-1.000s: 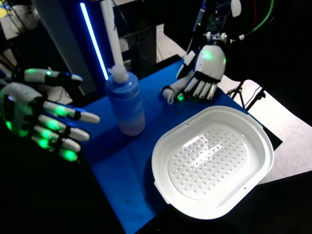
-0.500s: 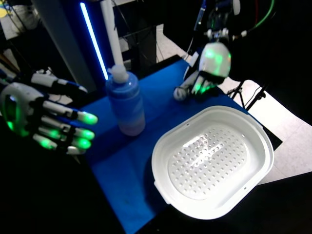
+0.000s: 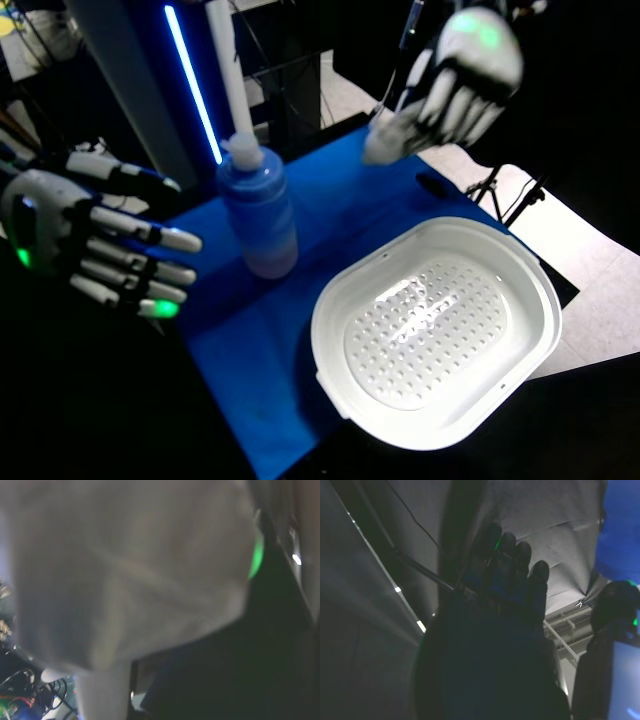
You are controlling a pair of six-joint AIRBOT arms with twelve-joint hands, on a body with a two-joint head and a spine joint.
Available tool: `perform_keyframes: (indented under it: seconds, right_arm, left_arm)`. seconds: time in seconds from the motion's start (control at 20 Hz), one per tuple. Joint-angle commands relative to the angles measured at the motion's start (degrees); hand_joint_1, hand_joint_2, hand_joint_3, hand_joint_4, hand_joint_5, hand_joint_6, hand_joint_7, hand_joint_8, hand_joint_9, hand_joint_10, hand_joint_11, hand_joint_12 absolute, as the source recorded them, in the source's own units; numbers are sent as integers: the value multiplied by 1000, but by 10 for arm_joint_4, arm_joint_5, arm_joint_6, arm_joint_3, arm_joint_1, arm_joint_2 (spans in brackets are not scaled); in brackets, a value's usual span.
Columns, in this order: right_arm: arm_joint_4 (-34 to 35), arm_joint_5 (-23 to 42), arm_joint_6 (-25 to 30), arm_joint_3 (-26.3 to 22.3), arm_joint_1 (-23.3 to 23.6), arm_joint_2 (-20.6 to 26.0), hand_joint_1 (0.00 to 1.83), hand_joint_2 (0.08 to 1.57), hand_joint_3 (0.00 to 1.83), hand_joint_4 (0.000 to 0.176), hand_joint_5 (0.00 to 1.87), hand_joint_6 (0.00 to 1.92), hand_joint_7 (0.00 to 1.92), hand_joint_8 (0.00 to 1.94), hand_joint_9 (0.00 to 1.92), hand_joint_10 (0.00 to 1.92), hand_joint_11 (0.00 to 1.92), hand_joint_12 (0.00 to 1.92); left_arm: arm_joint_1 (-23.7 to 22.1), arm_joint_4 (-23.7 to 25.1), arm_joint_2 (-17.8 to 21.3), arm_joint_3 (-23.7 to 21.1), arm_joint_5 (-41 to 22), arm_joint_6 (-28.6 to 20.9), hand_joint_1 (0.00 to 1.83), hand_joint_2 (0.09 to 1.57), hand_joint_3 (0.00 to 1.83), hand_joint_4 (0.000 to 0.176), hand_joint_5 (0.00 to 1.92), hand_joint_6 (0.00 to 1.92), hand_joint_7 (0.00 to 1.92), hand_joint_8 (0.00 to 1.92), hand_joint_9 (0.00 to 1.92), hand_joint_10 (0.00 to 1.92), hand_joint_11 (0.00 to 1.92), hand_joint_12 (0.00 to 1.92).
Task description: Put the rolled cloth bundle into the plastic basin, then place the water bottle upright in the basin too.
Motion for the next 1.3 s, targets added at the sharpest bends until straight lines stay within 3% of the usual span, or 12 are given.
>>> perform_keyframes:
  seconds: [0.0, 0.2, 0.4, 0.55, 0.7, 0.75, 0.85, 0.95, 1.1, 1.15, 1.2, 1.25]
  right_arm:
    - [-4, 72, 6, 3, 4, -1, 522, 1276, 0, 106, 212, 1, 239, 0, 224, 1, 0, 539]
    - [-4, 72, 6, 8, 4, -5, 543, 1270, 0, 97, 219, 1, 206, 0, 211, 0, 0, 586]
    - [-7, 72, 6, 15, 11, -12, 549, 1279, 1, 111, 213, 1, 214, 3, 212, 2, 0, 644]
    - [-10, 72, 8, 20, 16, -18, 548, 1272, 0, 123, 218, 1, 215, 0, 231, 6, 0, 657]
    - [-10, 72, 16, 26, 16, -24, 567, 1291, 6, 103, 220, 1, 219, 4, 233, 5, 0, 650]
    - [-10, 72, 16, 26, 17, -24, 530, 1302, 6, 106, 212, 0, 224, 3, 235, 3, 0, 652]
    - [-10, 72, 20, 26, 17, -24, 528, 1312, 5, 117, 207, 0, 223, 1, 231, 0, 0, 644]
    - [-12, 72, 23, 28, 19, -24, 538, 1313, 3, 125, 207, 1, 238, 5, 241, 4, 0, 645]
    - [-12, 72, 23, 30, 20, -26, 532, 1306, 0, 124, 218, 3, 248, 4, 259, 6, 0, 671]
    - [-12, 72, 25, 30, 21, -26, 540, 1307, 0, 118, 222, 3, 264, 8, 268, 8, 0, 662]
    - [-13, 72, 26, 30, 22, -28, 535, 1310, 0, 115, 222, 2, 271, 7, 273, 7, 0, 675]
    - [-13, 72, 27, 31, 22, -29, 535, 1302, 0, 129, 225, 2, 283, 6, 282, 7, 0, 692]
  left_arm:
    - [-13, -48, -7, 7, -72, 14, 1654, 1219, 7, 176, 699, 1921, 1015, 1921, 1332, 1921, 1446, 1921]
    - [-29, -108, -56, 52, -61, 51, 1629, 1226, 0, 176, 689, 1921, 902, 1921, 1194, 1921, 1300, 1921]
    - [-36, -152, -135, 131, -10, 52, 1654, 1189, 0, 176, 669, 1921, 784, 1921, 1000, 1921, 1144, 1921]
    - [-33, -184, -182, 185, 29, 52, 1749, 1175, 0, 176, 775, 1921, 943, 1921, 1212, 1921, 1346, 1921]
    - [-33, -211, -235, 248, 74, 52, 1711, 1127, 0, 176, 837, 1921, 1048, 1921, 1308, 1921, 1401, 1921]
    - [-34, -213, -248, 264, 89, 51, 1782, 1132, 0, 176, 910, 1921, 1077, 1921, 1310, 1921, 1376, 1921]
    - [-34, -216, -267, 286, 112, 51, 1704, 1157, 4, 176, 888, 1921, 1063, 1921, 1286, 1921, 1289, 1921]
    - [-30, -224, -286, 310, 134, 46, 1491, 1197, 7, 144, 852, 1921, 1023, 1921, 1257, 1921, 1379, 1921]
    - [-26, -223, -311, 344, 152, 28, 1276, 1198, 0, 171, 848, 1921, 1032, 1921, 1231, 1921, 1357, 1921]
    - [-27, -222, -317, 352, 158, 28, 1189, 1182, 0, 168, 819, 1921, 1016, 1921, 1206, 1921, 1339, 1921]
    - [-32, -213, -319, 357, 165, 27, 1151, 1175, 0, 160, 805, 1921, 1001, 1921, 1181, 1921, 1317, 1921]
    - [-35, -210, -319, 359, 168, 27, 1087, 1151, 0, 132, 807, 1921, 1005, 1921, 1162, 1921, 1291, 1921]
